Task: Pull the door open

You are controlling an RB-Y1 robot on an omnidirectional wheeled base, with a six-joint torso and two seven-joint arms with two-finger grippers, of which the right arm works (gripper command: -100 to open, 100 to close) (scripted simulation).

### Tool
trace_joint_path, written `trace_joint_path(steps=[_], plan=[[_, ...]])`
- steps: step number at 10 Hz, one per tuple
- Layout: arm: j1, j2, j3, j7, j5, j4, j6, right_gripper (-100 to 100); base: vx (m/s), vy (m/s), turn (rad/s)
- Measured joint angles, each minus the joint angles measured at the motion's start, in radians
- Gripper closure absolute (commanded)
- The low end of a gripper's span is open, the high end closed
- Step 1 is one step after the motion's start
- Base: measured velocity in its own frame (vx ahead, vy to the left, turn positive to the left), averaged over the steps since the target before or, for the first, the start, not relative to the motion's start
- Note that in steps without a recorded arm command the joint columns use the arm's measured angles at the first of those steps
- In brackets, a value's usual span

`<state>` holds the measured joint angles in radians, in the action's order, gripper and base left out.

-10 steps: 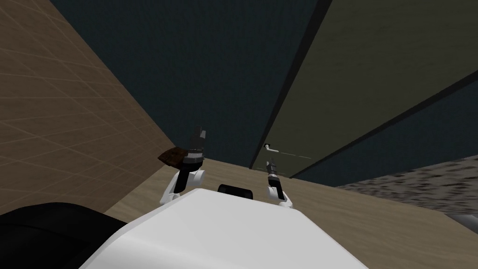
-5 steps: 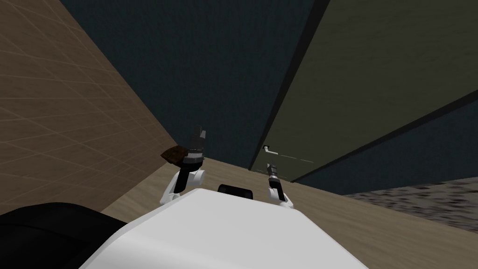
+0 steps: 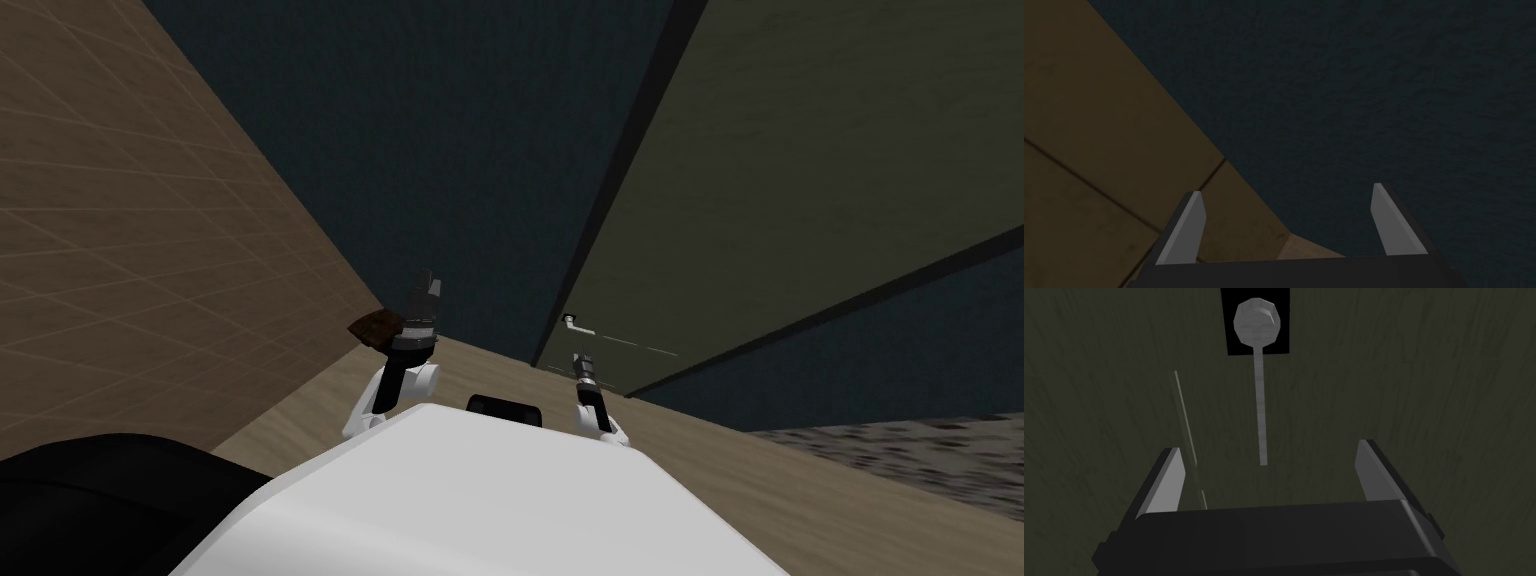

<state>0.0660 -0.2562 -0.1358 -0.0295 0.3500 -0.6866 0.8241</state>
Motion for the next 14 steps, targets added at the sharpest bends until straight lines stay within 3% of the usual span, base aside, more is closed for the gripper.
trace_joint_path(steps=[1, 4, 6, 9, 11, 12, 14], plan=[[0.008, -0.009, 0.003, -0.011, 0.003, 0.03, 0.014, -100, 0.193, 0.033, 0.134], [-0.009, -0.035, 0.013, -0.041, 0.012, 0.047, 0.041, -100, 0.165, 0.035, 0.116], [-0.062, -0.064, 0.03, -0.056, 0.026, 0.006, 0.04, -100, 0.176, 0.021, 0.126], [-0.056, -0.089, 0.042, -0.078, 0.036, 0.029, 0.047, -100, 0.099, -0.025, 0.078], [-0.055, -0.103, 0.044, -0.102, 0.039, 0.078, 0.082, -100, 0.117, -0.014, 0.05], [-0.054, -0.104, 0.044, -0.106, 0.04, 0.083, 0.088, 100, -0.015, 0.0, -0.014], [-0.053, -0.104, 0.045, -0.102, 0.04, 0.077, 0.085, 100, -0.026, 0.004, -0.003]])
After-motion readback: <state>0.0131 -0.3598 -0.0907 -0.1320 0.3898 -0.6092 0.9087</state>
